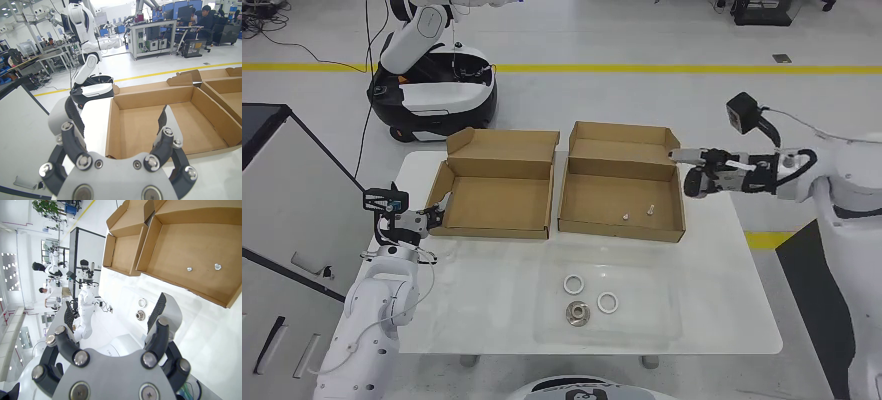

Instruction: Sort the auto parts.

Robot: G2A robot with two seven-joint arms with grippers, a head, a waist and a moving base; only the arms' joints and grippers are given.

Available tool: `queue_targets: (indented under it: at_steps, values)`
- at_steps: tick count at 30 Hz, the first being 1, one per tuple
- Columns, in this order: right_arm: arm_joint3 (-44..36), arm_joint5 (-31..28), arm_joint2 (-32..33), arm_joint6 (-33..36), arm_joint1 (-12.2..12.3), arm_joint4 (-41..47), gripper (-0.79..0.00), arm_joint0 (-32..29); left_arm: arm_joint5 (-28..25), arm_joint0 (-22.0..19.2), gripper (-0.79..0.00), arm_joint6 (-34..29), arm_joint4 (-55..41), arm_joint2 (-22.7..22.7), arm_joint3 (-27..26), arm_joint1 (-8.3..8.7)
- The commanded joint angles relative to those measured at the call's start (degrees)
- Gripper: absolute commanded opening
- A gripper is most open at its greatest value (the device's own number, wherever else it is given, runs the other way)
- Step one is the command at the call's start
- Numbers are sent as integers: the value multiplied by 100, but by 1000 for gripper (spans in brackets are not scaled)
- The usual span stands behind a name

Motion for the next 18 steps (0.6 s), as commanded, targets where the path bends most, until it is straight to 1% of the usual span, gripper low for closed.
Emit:
queue_targets:
  at_steps: [1, 5, 9, 12, 18]
  values:
    - [-10, -65, 319, 43, 23, 243, 0, -190, 0, 0, 0, 0, 0, 0, 0, 0]
    - [-13, -242, 783, 105, 57, 658, 0, -513, 0, 0, 0, 0, 0, 0, 0, 0]
    - [70, -414, 1086, 123, 67, 1131, 0, -732, 0, 0, 0, 0, 0, 0, 0, 0]
    - [142, -660, 1176, 174, 56, 1568, 0, -824, 0, 0, 0, 0, 0, 0, 0, 0]
    - [142, -660, 1176, 174, 56, 1568, 0, -824, 0, 0, 0, 0, 0, 0, 0, 0]
